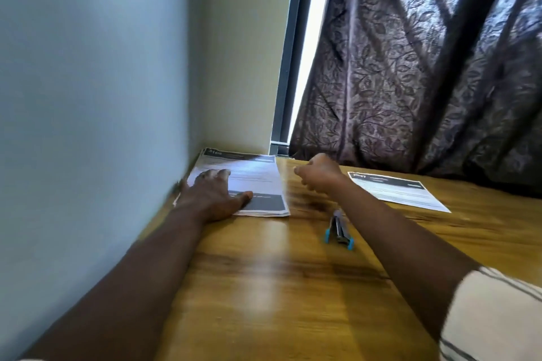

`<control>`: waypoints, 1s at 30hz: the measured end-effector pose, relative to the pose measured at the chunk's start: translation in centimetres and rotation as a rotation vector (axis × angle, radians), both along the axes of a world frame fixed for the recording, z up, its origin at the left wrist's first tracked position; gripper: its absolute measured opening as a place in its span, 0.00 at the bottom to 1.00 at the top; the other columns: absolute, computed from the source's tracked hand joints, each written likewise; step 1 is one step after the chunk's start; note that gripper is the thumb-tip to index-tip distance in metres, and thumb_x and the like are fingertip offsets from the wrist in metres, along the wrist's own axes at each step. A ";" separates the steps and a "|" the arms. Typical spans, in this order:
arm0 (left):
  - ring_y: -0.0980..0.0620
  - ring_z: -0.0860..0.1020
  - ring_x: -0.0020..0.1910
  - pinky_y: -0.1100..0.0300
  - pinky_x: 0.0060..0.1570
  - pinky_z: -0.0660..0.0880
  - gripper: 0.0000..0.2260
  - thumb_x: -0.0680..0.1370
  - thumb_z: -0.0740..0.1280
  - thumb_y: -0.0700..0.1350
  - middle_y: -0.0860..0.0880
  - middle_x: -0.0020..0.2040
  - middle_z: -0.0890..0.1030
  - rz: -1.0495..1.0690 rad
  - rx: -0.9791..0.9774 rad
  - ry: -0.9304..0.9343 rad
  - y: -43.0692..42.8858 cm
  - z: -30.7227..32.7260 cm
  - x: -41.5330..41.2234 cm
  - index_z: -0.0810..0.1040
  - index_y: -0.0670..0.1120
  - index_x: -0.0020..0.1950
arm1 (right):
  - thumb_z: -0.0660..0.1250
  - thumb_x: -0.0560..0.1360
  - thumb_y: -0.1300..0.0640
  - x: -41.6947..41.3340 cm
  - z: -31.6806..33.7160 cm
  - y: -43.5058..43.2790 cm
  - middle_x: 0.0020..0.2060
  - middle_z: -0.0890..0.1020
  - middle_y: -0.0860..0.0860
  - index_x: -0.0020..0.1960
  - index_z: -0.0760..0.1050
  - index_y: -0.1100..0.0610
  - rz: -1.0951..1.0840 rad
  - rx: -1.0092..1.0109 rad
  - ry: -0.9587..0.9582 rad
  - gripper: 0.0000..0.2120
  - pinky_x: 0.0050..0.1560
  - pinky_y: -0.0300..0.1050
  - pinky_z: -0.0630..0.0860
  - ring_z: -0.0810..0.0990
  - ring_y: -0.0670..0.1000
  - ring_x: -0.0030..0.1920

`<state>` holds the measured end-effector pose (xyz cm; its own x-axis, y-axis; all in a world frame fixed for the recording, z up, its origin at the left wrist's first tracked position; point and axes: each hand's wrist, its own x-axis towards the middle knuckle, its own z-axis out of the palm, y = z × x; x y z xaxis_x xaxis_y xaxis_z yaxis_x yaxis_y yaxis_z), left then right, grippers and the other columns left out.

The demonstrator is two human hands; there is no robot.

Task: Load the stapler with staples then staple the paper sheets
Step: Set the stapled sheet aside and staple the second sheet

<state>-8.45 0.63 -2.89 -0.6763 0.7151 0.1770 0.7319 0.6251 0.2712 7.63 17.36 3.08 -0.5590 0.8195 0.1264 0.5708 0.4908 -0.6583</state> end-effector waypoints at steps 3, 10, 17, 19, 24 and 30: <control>0.48 0.57 0.81 0.37 0.76 0.55 0.40 0.74 0.57 0.73 0.49 0.82 0.60 -0.013 -0.005 -0.013 -0.1 -0.1 -0.2 0.59 0.53 0.80 | 0.65 0.76 0.52 -3.4 0.2 -0.5 0.42 0.80 0.57 0.55 0.69 0.58 -0.016 -0.188 -0.016 0.13 0.37 0.44 0.72 0.77 0.55 0.37; 0.46 0.60 0.79 0.36 0.75 0.55 0.41 0.72 0.58 0.73 0.47 0.80 0.63 0.009 0.019 -0.006 0.0 0.3 0.3 0.60 0.53 0.79 | 0.76 0.73 0.59 -6.3 -0.5 -0.1 0.43 0.76 0.56 0.64 0.64 0.64 -0.119 -0.357 0.092 0.27 0.33 0.44 0.70 0.73 0.50 0.34; 0.44 0.62 0.77 0.34 0.73 0.54 0.41 0.73 0.58 0.74 0.46 0.79 0.64 0.038 0.067 0.013 -0.3 0.7 0.8 0.58 0.51 0.80 | 0.83 0.63 0.62 -6.3 -1.9 0.8 0.47 0.85 0.58 0.50 0.79 0.60 -0.130 -0.407 0.361 0.19 0.57 0.58 0.82 0.84 0.58 0.48; 0.43 0.64 0.77 0.35 0.73 0.56 0.41 0.74 0.57 0.73 0.45 0.78 0.66 0.081 0.103 0.041 -0.2 0.8 0.8 0.59 0.51 0.80 | 0.82 0.65 0.62 -5.8 -2.0 0.5 0.46 0.85 0.58 0.44 0.79 0.57 -0.132 -0.398 0.400 0.13 0.55 0.58 0.83 0.85 0.59 0.48; 0.43 0.64 0.77 0.39 0.73 0.58 0.36 0.79 0.56 0.69 0.44 0.79 0.64 0.123 0.239 0.074 -0.1 1.0 0.9 0.57 0.51 0.81 | 0.76 0.73 0.62 -4.1 -1.8 0.1 0.50 0.86 0.59 0.46 0.79 0.56 -0.056 -0.391 0.539 0.06 0.52 0.56 0.84 0.85 0.57 0.49; 0.41 0.64 0.76 0.41 0.73 0.61 0.34 0.79 0.64 0.58 0.44 0.79 0.61 0.031 0.500 0.105 0.3 1.3 1.1 0.54 0.52 0.81 | 0.71 0.76 0.67 1.0 0.3 -2.3 0.44 0.85 0.52 0.51 0.79 0.60 0.185 -0.270 0.791 0.06 0.39 0.35 0.81 0.84 0.46 0.40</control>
